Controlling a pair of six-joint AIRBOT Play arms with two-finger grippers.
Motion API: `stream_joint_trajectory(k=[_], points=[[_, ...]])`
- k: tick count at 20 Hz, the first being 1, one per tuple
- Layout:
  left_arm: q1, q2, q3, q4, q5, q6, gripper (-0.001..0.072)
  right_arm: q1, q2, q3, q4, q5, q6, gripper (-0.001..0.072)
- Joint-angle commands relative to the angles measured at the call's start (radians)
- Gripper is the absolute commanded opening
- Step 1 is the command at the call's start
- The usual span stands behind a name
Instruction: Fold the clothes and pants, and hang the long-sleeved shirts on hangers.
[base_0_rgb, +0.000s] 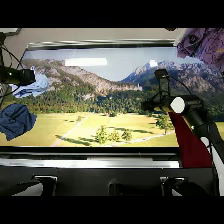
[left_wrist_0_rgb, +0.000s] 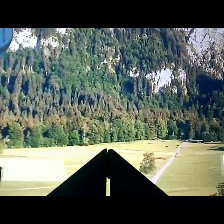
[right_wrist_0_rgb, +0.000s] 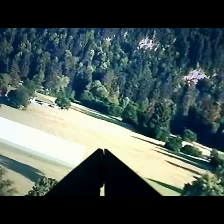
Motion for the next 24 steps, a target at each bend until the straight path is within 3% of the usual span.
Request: stream_joint_trajectory(k=[1,21,22,23,24], points=[[0.0,-0.001,0.0,0.0,0.0,0.0,0.0021,0.001,0.0,0.001,0.0,0.0,0.0,0.0027],[0.0,-0.001,0.0,-0.003,0.031,0.0,0.0023,0.001,0.0,0.001,0.0,0.0,0.0,0.0027],[0.0,-0.002,0.0,-0.002,0.034,0.0,0.013,0.001,0.0,0.001,0.0,0.0,0.0,0.0027],[0.001,-0.005,0.0,0.007,0.043,-0.014,0.0651,0.001,0.0,0.001,0.0,0.0,0.0,0.0027],[0.002,-0.01,0.0,0.042,0.037,-0.082,0.072,0.001,0.0,0.001,0.0,0.0,0.0,0.0027]])
